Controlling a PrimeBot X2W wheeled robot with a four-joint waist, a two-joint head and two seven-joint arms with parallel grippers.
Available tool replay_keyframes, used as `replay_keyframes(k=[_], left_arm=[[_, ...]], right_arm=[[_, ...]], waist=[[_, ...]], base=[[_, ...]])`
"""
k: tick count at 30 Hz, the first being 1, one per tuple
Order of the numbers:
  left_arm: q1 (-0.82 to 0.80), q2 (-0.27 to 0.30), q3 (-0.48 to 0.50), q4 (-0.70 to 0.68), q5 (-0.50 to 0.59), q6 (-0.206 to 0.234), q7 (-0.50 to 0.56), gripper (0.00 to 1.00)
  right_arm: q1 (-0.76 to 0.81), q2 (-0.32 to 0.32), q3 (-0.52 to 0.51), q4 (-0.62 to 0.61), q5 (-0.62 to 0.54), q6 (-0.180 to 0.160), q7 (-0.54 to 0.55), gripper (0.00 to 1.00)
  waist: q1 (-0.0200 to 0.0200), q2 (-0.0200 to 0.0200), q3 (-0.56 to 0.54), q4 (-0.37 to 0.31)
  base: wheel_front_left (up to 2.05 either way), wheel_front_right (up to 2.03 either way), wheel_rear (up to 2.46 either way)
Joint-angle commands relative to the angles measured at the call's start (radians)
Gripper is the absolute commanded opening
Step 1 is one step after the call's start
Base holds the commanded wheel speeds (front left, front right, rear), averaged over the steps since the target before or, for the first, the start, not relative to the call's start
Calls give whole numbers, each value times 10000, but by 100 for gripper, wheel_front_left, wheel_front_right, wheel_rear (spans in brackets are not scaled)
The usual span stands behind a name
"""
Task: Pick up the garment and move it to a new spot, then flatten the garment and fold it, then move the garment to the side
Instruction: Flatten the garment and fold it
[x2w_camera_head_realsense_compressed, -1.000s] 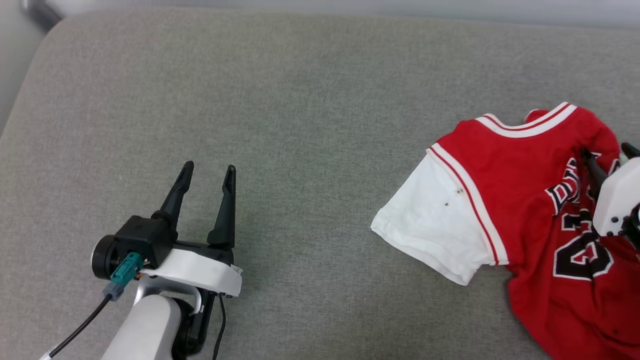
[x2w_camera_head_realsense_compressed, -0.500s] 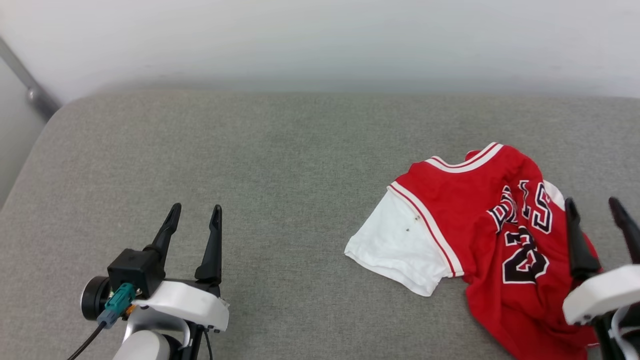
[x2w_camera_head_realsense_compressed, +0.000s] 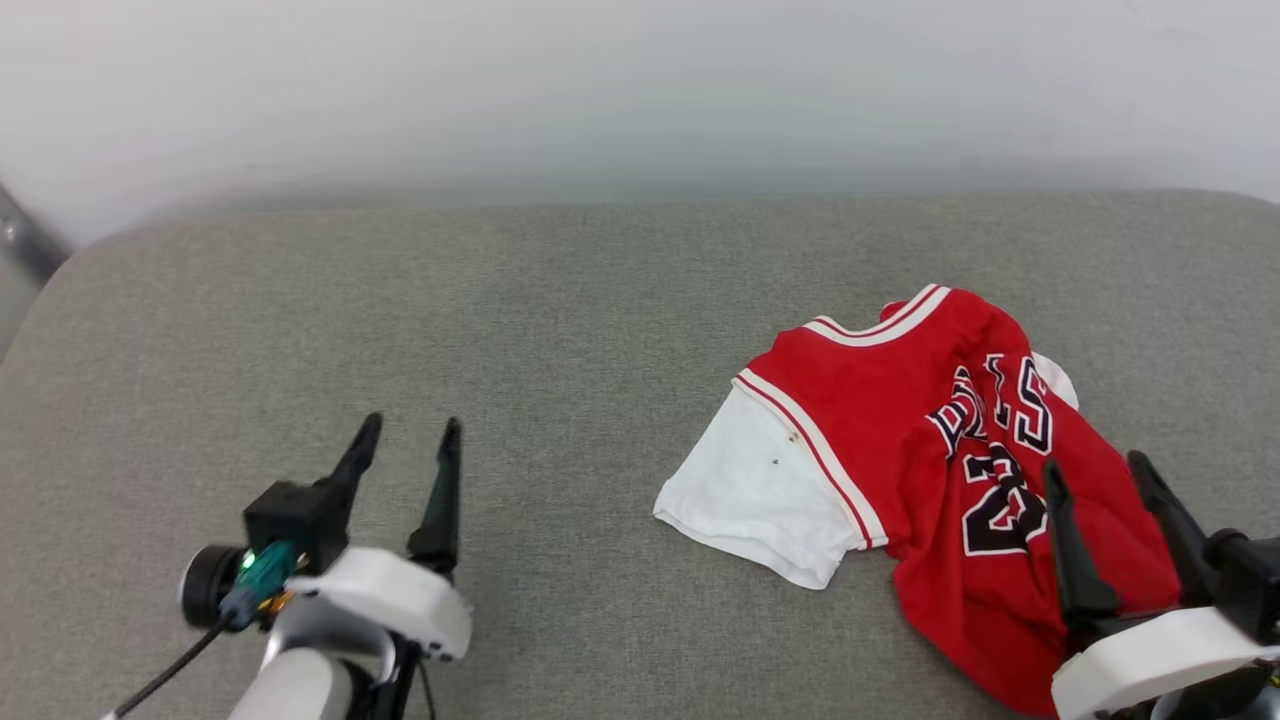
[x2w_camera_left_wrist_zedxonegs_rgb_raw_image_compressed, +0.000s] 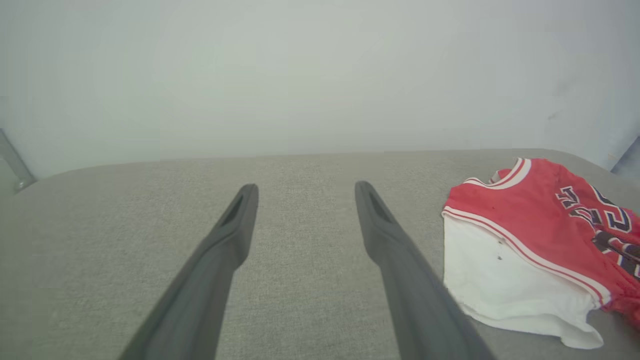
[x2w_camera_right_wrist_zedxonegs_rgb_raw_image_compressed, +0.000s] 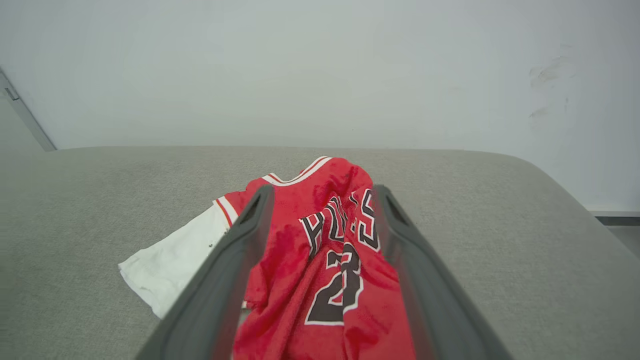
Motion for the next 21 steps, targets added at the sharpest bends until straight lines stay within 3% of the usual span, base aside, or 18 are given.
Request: replay_keyframes(k=[1,7,13,21], left_arm=[[-347,-66,-151,71,-22,-123,209,100],[-1822,-264,-1010,563,-24,-798,1767,100],[-3143,-390,-1904,1428,-201,-1552,3998,100],[-4234,-478,-2783,2334,-620,-2158,6440,100]], right_arm=[[137,59,113,-133,-70,-7,-36,100],[2,90,534,-609,-197,-7,8,100],[-119,118,826,-879,-68,-7,-54,100],[-405,138,906,-597,12,-7,-359,100]], waist=[[1,0,50,-96],[1,0,359,-477],[1,0,792,-949],[1,0,1637,-1555]], base=[[0,0,0],[0,0,0],[0,0,0],[0,0,0]])
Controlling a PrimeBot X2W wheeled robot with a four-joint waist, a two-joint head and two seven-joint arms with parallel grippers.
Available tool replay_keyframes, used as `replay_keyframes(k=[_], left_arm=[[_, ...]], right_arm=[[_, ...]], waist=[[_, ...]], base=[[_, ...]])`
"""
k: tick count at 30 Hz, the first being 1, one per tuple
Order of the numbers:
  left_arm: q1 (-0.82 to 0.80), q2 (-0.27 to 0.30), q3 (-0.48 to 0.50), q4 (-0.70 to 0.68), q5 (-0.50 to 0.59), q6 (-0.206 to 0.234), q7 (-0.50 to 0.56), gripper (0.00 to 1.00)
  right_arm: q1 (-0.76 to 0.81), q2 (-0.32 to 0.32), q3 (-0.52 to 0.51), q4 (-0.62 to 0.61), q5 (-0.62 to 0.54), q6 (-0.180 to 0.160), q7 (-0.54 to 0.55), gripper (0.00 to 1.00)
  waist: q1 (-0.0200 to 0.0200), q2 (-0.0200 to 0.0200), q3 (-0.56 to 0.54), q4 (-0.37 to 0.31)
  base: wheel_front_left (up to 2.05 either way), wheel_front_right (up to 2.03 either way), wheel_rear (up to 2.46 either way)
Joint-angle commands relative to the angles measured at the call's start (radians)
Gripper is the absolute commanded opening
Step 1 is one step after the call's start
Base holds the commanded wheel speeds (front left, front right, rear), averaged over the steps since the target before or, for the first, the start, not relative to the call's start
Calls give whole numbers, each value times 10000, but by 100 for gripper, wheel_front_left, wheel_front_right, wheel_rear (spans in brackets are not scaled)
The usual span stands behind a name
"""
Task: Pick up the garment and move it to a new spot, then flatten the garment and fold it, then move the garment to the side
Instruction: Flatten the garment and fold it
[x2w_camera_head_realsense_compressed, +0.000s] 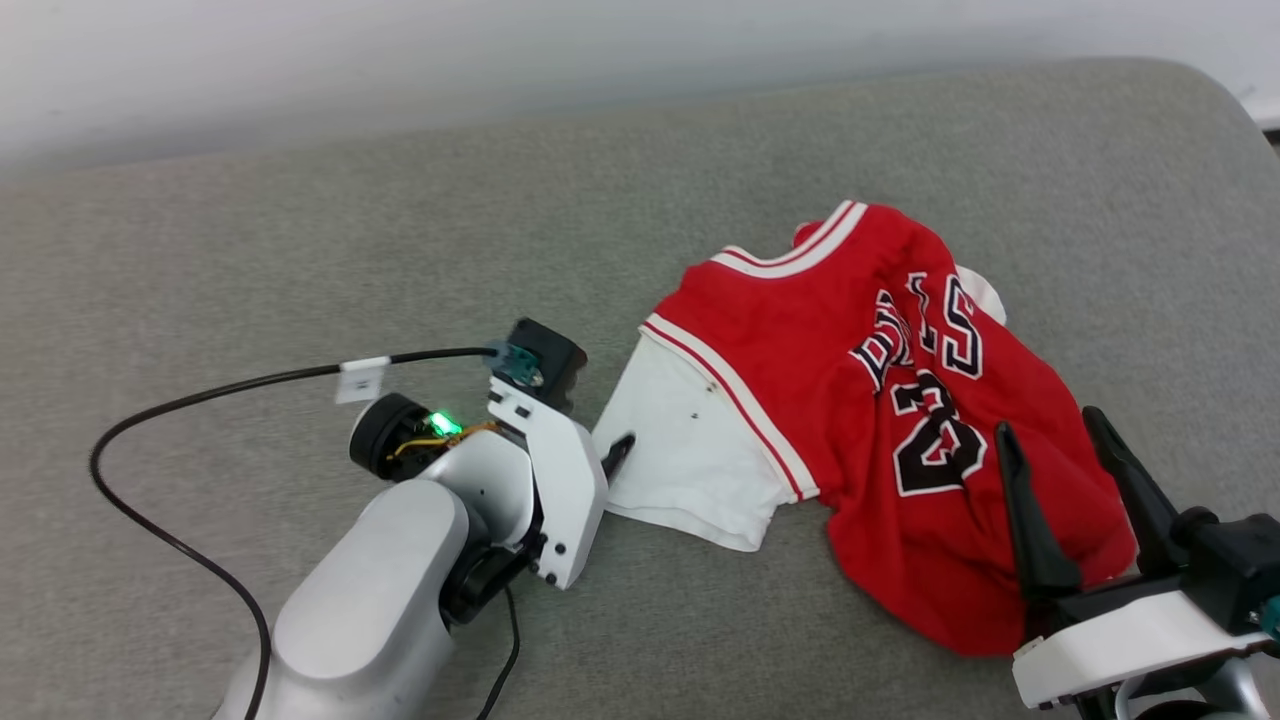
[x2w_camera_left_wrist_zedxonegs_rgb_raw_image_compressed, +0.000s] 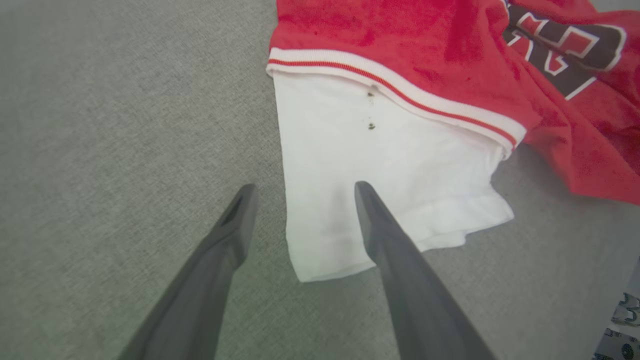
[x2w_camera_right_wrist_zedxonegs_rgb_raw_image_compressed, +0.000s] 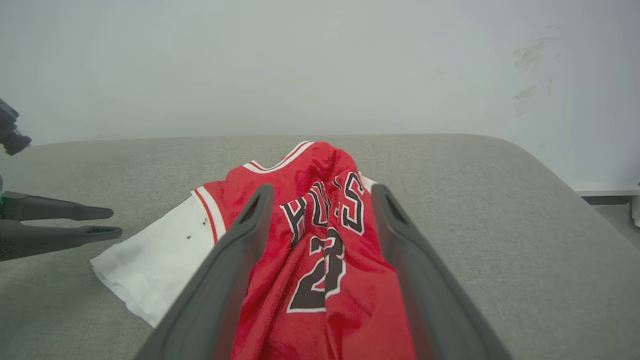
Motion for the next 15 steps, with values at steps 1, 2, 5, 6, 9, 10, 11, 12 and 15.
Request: replay_keyframes(k=[1,2,5,6,9,10,11,12,15], left_arm=[[-186,87,-212,193,-46,-94,426,100],[-294,114,-324,296,-79,-160,641,100],[-448,281,-713,628,-44,-247,1277,100],[-477,315,-862,746,-72,-282,1513,100],[-444,510,-1430,1084,-112,-357,2270,100],[-409,538,-1618,1158,-172,-378,2484,100],[-391,549,-1798,1218,-221,-402,2696,49],[-335,551,-1943,1266,-327,-419,2839,23],[-327,573,-2189,1369,-617,-443,3007,0]], right_arm=[[-166,49,36,113,23,-7,-116,100],[-218,51,46,161,44,-7,-154,100],[-316,52,55,304,94,-7,-285,100],[-342,53,50,353,128,-7,-326,100],[-424,54,18,475,265,-7,-432,100],[-432,54,24,507,319,-7,-476,100],[-437,55,36,531,364,-7,-494,100],[-446,55,53,568,409,-7,-525,100],[-515,56,168,691,559,-7,-600,100]], waist=[[0,0,330,-325],[0,0,403,-389],[0,0,570,-541],[0,0,608,-574],[0,0,696,-653],[0,0,708,-670],[0,0,725,-686],[0,0,740,-702],[0,0,715,-717]], base=[[0,0,0],[0,0,0],[0,0,0],[0,0,0],[0,0,0],[0,0,0],[0,0,0],[0,0,0],[0,0,0]])
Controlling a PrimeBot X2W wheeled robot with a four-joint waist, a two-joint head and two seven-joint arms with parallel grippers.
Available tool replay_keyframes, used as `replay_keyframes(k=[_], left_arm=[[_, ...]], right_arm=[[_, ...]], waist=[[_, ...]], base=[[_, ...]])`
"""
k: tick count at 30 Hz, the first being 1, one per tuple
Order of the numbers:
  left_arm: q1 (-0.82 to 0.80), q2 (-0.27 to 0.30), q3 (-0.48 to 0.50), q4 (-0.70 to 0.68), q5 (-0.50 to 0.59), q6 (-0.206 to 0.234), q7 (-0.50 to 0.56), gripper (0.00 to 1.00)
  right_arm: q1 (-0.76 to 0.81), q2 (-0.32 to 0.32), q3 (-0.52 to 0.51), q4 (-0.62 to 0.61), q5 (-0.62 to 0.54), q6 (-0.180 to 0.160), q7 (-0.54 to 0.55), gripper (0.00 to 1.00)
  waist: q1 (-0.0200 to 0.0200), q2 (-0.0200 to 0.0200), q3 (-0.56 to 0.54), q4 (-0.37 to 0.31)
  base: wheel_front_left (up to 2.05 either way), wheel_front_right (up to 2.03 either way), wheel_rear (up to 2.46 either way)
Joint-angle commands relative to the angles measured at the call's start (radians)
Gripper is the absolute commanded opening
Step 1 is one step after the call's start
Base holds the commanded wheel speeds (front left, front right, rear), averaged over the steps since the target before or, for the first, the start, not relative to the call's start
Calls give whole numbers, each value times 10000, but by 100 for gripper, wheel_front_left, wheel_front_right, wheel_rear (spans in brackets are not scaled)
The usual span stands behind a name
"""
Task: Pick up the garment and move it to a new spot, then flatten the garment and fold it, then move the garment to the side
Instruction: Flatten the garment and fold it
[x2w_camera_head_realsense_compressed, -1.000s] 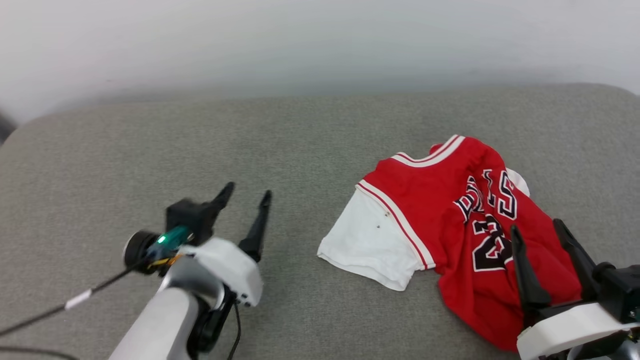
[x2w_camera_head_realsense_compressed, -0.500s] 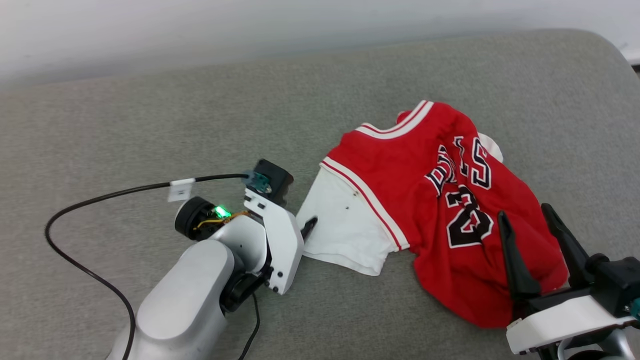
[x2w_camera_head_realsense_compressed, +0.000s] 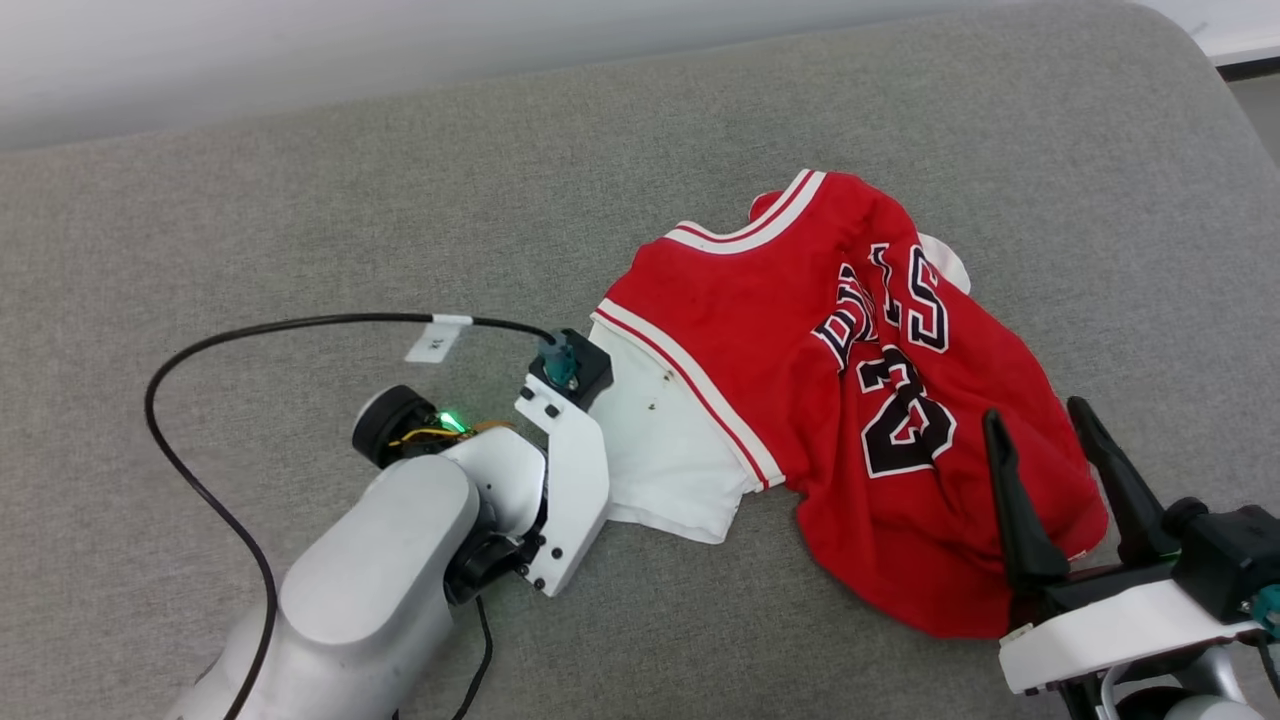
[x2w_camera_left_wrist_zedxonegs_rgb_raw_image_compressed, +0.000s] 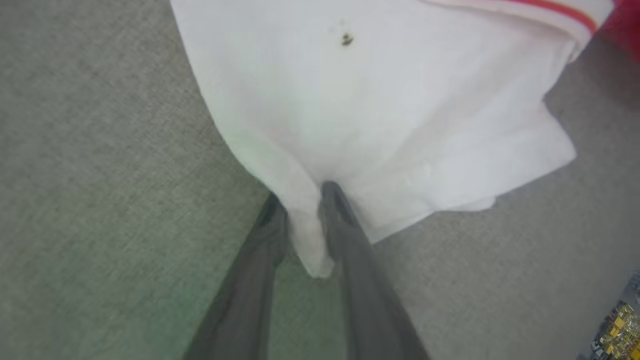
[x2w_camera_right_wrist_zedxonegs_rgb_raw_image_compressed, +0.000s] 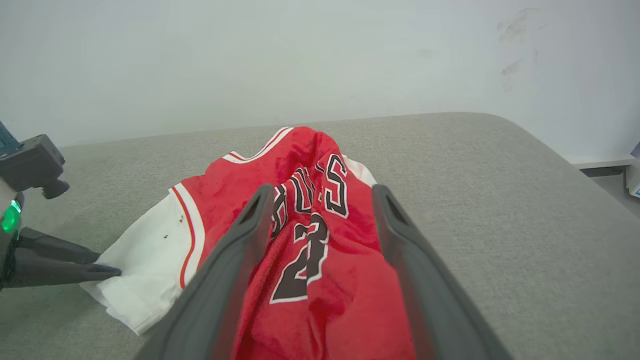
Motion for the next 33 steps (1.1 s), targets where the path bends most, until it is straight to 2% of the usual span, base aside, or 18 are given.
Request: replay_keyframes(k=[1,10,13,21,24,28,32,33], left_arm=[[668,64,-493,568,-166,-81,335,0],[565,548,9,23,-375,-40,-980,0],[834,959,210,-639,-369,88,-1300,0],[2333,2648,939,-2324,-727,923,-1239,0],[3006,3076,1262,-2573,-1022,1313,-1212,0],[3789,3278,1670,-2427,-1605,1732,-1294,0],[4323,2912,1827,-2194,-2096,1891,-1581,0],[4416,2772,1843,-2174,-2184,1905,-1705,34]], right_arm=[[-137,40,68,76,116,-7,-91,100],[33,39,-93,170,108,-7,-21,100],[199,38,-338,98,58,-7,51,100],[595,36,-912,-176,93,-7,377,100],[681,34,-997,-273,98,-7,506,100],[743,36,-1038,-382,105,-7,628,100],[723,34,-1057,-448,101,-7,722,100],[736,34,-1104,-469,88,-7,728,100]], waist=[[0,0,-32,26],[0,0,-561,420],[0,0,-802,737],[0,0,-1323,1608],[0,0,-1428,1772],[0,0,-1453,1852],[0,0,-1480,1806],[0,0,-1502,1798]], base=[[0,0,0],[0,0,0],[0,0,0],[0,0,0],[0,0,0],[0,0,0],[0,0,0],[0,0,0]])
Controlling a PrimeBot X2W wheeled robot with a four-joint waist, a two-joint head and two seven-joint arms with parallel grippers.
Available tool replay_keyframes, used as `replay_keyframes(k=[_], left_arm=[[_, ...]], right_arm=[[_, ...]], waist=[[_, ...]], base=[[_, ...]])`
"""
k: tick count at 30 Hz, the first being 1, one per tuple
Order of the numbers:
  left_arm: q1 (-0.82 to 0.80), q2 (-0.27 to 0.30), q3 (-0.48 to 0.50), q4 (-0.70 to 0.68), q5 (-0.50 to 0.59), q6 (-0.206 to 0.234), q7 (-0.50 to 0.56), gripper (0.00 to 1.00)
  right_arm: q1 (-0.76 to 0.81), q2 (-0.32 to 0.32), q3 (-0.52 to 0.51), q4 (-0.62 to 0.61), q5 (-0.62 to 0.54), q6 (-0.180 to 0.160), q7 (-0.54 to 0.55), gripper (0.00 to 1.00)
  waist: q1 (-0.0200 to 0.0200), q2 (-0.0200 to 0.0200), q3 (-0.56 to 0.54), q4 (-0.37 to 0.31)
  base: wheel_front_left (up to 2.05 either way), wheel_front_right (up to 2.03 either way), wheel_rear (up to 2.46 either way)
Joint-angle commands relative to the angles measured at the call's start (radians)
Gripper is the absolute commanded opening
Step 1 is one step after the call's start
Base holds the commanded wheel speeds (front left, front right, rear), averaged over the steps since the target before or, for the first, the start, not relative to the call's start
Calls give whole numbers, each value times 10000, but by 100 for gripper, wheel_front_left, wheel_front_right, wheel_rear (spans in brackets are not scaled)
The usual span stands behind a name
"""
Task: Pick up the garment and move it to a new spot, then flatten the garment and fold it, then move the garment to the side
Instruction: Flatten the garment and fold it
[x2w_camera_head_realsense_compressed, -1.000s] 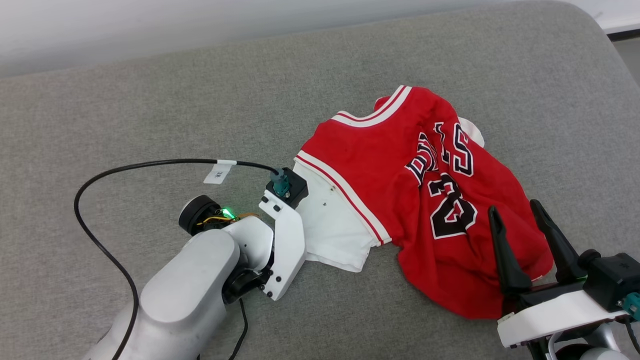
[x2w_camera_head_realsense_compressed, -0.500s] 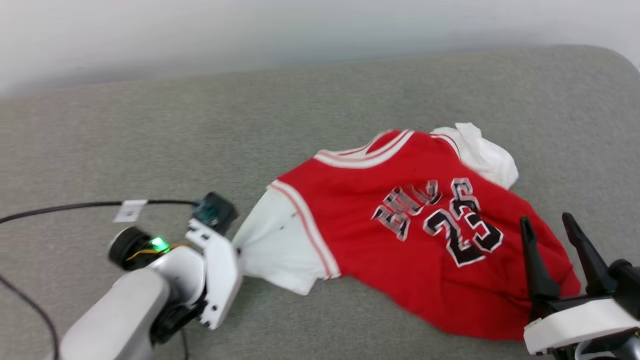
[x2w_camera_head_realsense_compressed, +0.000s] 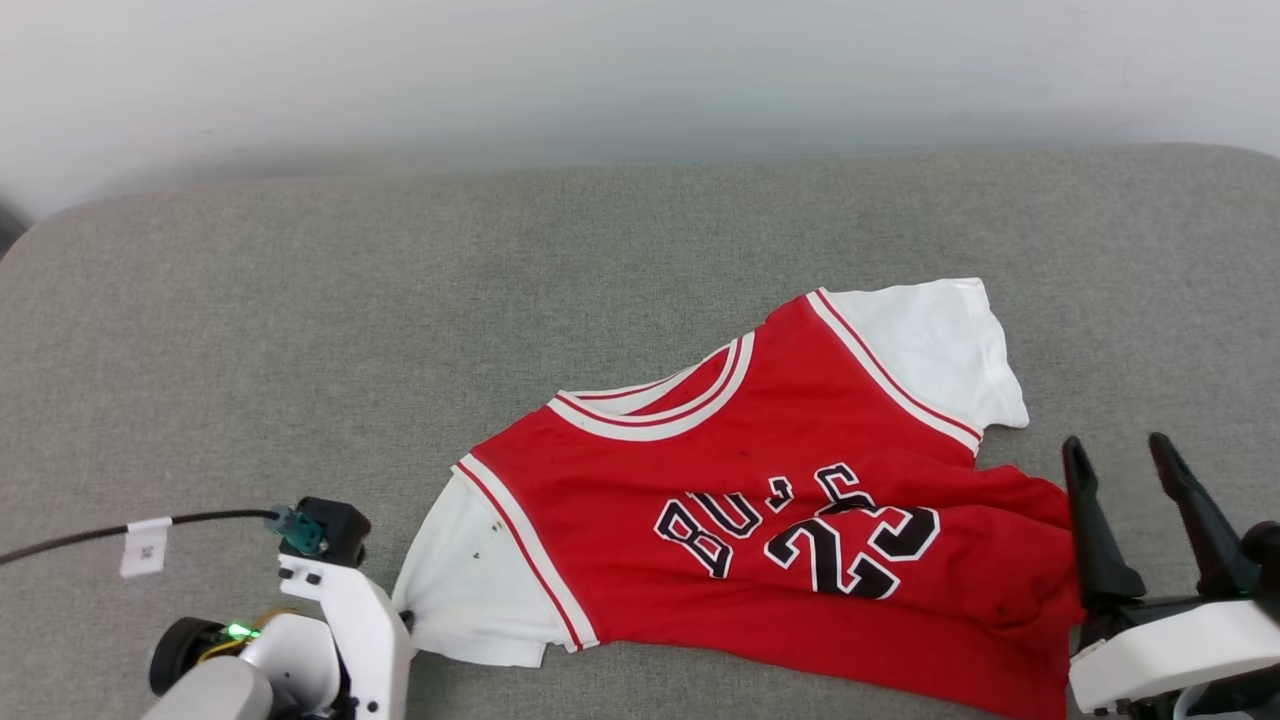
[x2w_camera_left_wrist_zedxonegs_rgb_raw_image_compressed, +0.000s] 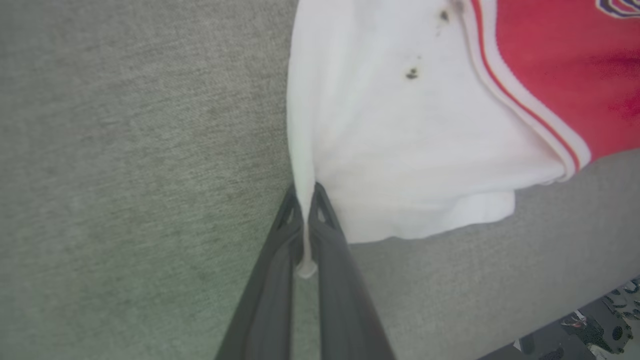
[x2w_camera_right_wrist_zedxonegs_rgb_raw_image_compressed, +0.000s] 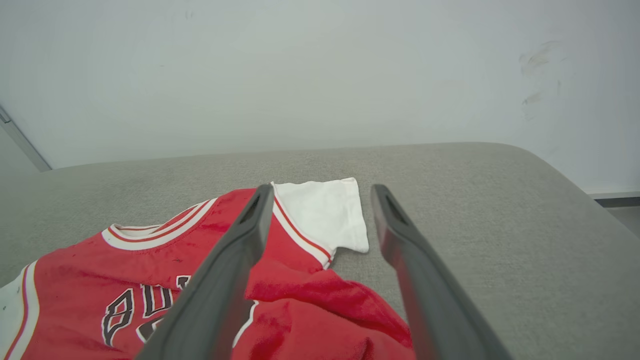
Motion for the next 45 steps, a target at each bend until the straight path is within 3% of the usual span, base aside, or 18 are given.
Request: replay_keyframes(k=[1,10,21,25,32,36,45], left_arm=[[199,-195,-15,63,-41,30,-181,100],[354,-690,543,-312,123,333,-2111,100],[916,-1583,1489,-1063,1041,1162,-6312,100],[1155,-1760,1625,-1164,1328,1304,-7373,100],[1278,-1837,1630,-1720,1699,1508,-7901,100],[1113,-1831,1723,-1987,1760,1624,-7932,100],[192,-2014,1677,-2555,2074,1467,-8101,100]], right_arm=[[135,23,-81,-71,-14,-7,23,100],[256,23,-421,-289,-120,-7,370,100],[505,-23,-502,-270,-52,-7,647,100],[606,-77,-577,-126,43,-7,882,100],[464,-252,-989,311,383,-7,1317,100],[-414,-571,-1491,1267,918,-7,1857,100],[-3772,-2149,-1855,4177,2173,-6,5136,100]], waist=[[0,0,-52,-12],[0,0,-539,139],[0,0,-1041,373],[0,0,-1163,417],[0,0,-1093,506],[0,0,-722,494],[0,0,916,1143]], base=[[0,0,0],[0,0,0],[0,0,0],[0,0,0],[0,0,0],[0,0,0],[0,0,0]])
